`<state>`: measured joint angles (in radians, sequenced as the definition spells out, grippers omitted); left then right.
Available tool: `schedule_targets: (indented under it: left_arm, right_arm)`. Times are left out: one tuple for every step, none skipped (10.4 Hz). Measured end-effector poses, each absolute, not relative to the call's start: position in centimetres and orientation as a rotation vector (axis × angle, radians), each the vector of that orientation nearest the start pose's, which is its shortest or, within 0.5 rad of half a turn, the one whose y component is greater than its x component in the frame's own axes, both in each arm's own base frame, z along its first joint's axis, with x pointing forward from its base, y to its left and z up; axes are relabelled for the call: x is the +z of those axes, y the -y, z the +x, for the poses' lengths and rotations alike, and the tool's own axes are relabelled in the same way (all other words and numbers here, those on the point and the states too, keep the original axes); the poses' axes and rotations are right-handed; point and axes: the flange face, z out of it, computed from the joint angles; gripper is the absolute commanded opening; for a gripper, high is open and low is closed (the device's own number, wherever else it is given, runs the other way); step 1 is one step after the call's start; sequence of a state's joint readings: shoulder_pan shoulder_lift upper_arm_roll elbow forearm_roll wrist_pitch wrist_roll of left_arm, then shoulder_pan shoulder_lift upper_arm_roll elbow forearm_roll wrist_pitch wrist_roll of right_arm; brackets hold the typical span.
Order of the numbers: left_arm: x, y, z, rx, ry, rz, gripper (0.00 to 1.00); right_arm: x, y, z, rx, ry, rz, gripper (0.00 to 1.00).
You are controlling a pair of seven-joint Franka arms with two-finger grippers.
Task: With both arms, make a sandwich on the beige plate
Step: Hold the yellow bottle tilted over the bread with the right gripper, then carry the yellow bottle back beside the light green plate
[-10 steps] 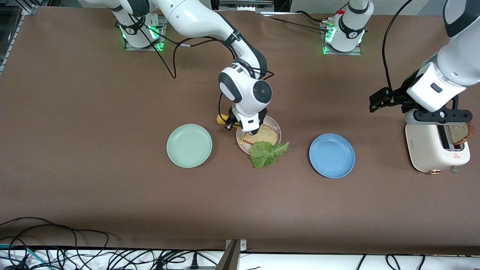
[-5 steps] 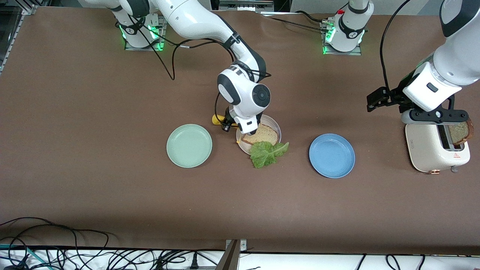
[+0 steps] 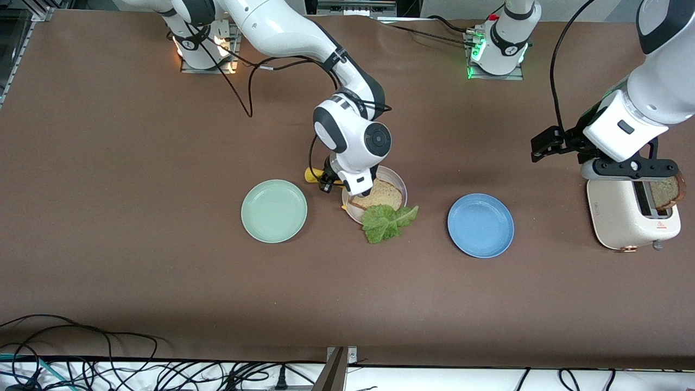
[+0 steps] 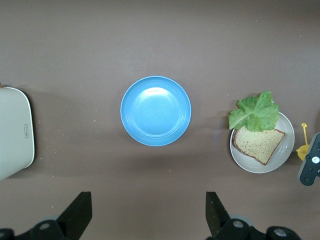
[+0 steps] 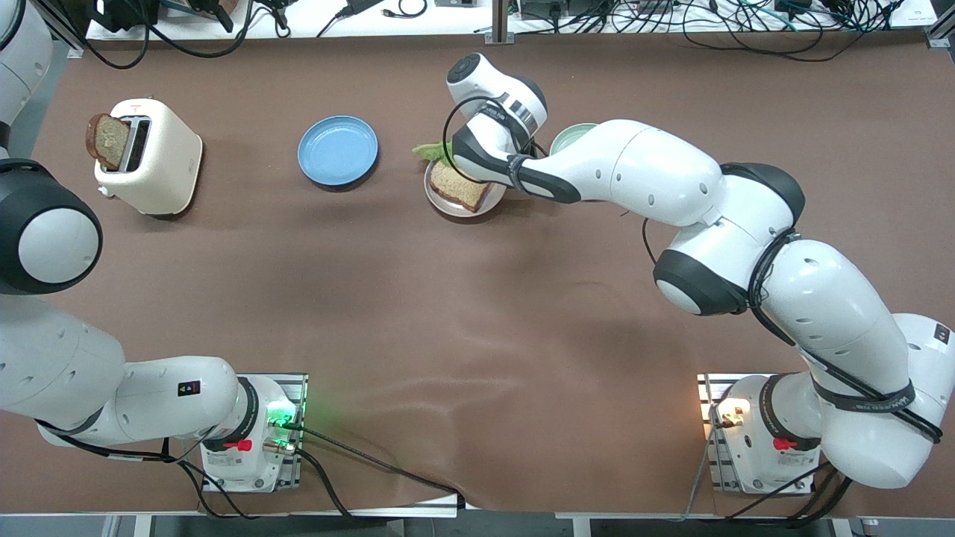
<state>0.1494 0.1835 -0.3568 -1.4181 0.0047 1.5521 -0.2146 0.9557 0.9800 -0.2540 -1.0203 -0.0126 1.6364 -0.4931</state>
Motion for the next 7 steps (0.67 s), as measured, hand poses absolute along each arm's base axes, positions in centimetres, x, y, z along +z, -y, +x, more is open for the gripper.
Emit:
schedule_targets:
  left_arm:
    - [59.4, 10.4, 59.6, 0.079, 0.019, -3.190, 1.00]
    - [59.4, 10.4, 59.6, 0.079, 0.019, -3.190, 1.00]
    - [59.4, 10.4, 59.6, 0.079, 0.019, -3.190, 1.00]
    - [59.4, 10.4, 59.6, 0.080, 0.019, -3.190, 1.00]
    - [59.4, 10.4, 59.6, 0.080, 0.019, -3.190, 1.00]
    - [59.4, 10.4, 59.7, 0.075, 0.020, -3.191, 1.00]
    - [59.5, 10.4, 59.8, 0.057, 0.021, -3.194, 1.00]
  right_arm:
    - [24.8, -51.7, 52.9, 0.502, 1.987, -2.723, 0.00]
    - [26.3, -51.2, 53.7, 0.466, 1.967, -2.734, 0.00]
    - [28.4, -50.4, 54.7, 0.417, 1.940, -2.745, 0.00]
    - [30.5, -49.4, 55.7, 0.363, 1.910, -2.751, 0.00]
    - [32.5, -48.1, 56.7, 0.317, 1.881, -2.753, 0.00]
    - [34.0, -46.3, 57.5, 0.293, 1.850, -2.759, 0.00]
    - [35.2, -44.2, 58.4, 0.268, 1.819, -2.763, 0.00]
